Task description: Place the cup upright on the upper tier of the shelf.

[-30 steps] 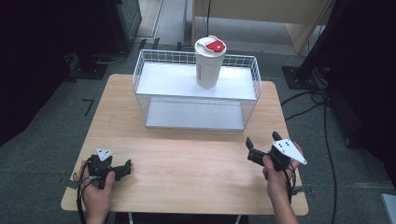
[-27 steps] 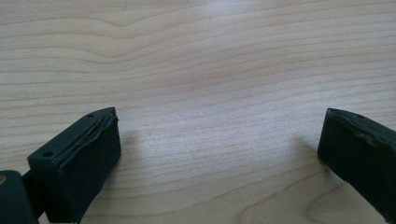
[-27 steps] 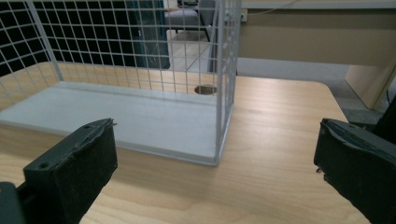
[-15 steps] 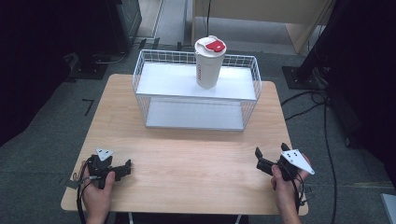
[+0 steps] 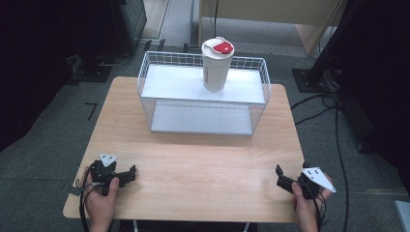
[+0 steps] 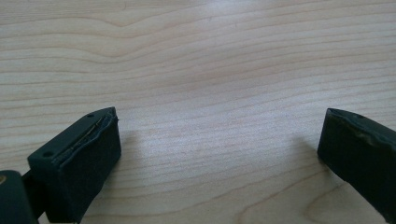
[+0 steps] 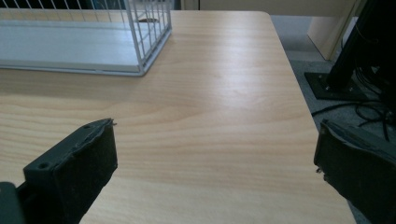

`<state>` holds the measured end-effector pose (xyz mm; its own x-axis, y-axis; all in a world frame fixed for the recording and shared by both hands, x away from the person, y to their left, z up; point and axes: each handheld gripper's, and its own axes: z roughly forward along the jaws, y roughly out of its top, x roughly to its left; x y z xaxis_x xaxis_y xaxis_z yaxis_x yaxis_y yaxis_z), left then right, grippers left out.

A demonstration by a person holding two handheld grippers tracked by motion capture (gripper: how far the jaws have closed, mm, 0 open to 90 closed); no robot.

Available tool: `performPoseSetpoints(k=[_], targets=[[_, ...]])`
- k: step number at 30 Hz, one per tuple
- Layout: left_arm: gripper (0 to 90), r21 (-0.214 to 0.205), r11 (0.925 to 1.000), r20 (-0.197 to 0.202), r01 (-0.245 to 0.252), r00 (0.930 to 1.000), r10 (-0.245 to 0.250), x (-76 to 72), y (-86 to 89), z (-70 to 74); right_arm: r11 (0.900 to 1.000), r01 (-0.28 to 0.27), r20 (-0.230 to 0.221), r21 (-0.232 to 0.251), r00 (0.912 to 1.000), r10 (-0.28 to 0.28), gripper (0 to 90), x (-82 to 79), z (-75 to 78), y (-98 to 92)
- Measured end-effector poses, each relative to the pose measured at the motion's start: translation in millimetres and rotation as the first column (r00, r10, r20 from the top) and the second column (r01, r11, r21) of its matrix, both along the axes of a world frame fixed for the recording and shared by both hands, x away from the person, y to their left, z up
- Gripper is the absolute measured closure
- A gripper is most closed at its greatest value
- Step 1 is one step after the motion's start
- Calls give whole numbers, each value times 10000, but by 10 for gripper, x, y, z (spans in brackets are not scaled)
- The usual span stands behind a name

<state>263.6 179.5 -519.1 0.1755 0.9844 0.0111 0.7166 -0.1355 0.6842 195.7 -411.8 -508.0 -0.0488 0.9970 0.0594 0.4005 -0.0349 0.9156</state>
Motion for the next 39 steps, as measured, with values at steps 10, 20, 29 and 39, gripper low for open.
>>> performPoseSetpoints(k=[10,20,29,39], targets=[[0,2,10000,-1,1,10000,-1,0,0,0,9981,598,-1177,-160,9912,-613,0,-90,-122,-186],[0,4,10000,-3,2,10000,-2,-1,0,0,9996,38,-3131,-281,9496,-124,0,-44,-170,-234],[0,0,10000,14,-10,10000,10,3,-7,-1,9974,-555,-3625,-469,9313,348,0,-55,-188,-191],[0,-5,10000,14,-12,10000,12,3,-8,-1,9973,-562,-3619,-468,9315,355,0,-54,-189,-189]])
